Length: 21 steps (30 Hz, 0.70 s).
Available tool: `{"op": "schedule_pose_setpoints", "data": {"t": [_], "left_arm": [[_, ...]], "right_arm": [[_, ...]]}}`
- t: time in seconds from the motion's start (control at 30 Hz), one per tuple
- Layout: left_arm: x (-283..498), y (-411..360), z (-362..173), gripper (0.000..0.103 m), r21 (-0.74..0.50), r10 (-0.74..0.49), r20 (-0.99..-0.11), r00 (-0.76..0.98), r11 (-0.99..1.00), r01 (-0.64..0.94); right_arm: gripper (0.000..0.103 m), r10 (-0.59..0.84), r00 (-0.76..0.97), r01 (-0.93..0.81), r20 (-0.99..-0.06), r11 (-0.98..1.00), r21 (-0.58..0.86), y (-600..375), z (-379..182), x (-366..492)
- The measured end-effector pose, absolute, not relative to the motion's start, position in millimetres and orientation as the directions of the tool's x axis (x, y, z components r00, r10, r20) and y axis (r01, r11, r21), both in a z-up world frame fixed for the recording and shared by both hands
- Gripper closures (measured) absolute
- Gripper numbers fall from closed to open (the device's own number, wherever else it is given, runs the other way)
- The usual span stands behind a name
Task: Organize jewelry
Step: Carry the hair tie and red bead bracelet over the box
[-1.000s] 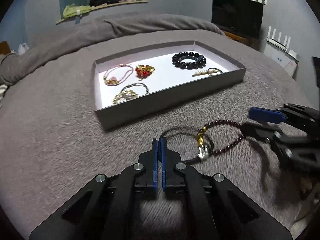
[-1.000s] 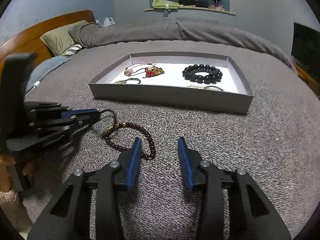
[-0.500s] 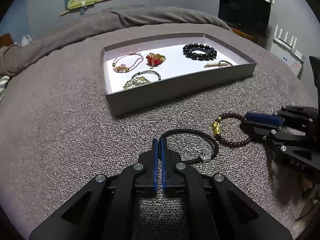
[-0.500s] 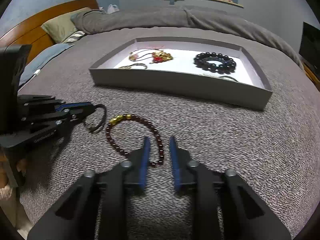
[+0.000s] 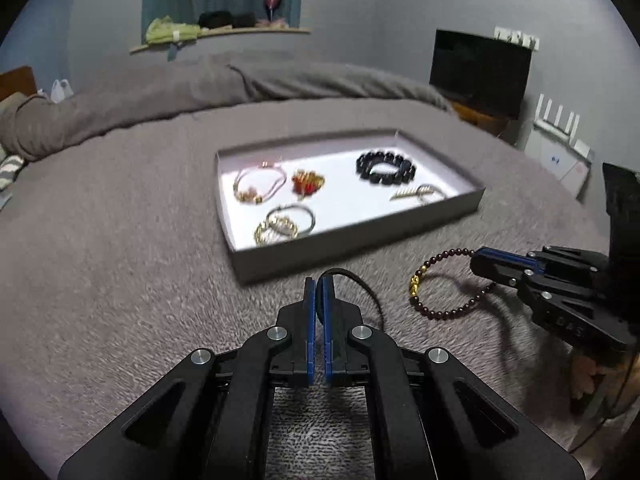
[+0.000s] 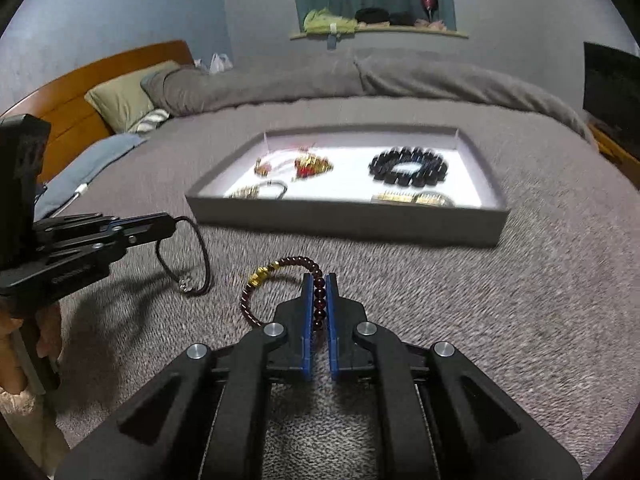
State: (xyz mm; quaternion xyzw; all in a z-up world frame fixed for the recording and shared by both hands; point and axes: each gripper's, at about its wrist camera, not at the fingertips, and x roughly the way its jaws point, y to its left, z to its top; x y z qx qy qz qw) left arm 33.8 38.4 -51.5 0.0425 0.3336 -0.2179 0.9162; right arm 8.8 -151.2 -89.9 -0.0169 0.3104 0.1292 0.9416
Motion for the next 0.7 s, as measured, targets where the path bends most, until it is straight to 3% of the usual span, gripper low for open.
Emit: {"op": "schedule_pose_setpoints", "data": {"t": [0.33, 0.7], "left_arm": [[31, 30, -25, 0.099, 0.005, -0.346, -0.569, 0.746, 0.906, 0.424], [59, 27, 3, 0.099, -0.003, -0.347, -0.519, 0.781, 0.914, 0.405]], "right_arm": [[0.097, 0.183, 0.843, -0.204, -0.505, 0.979, 0.013, -163, -57, 6], [0.097, 0.175, 0.899, -0.169, -0.400, 0.984, 0.052, -176, -2, 39]]}}
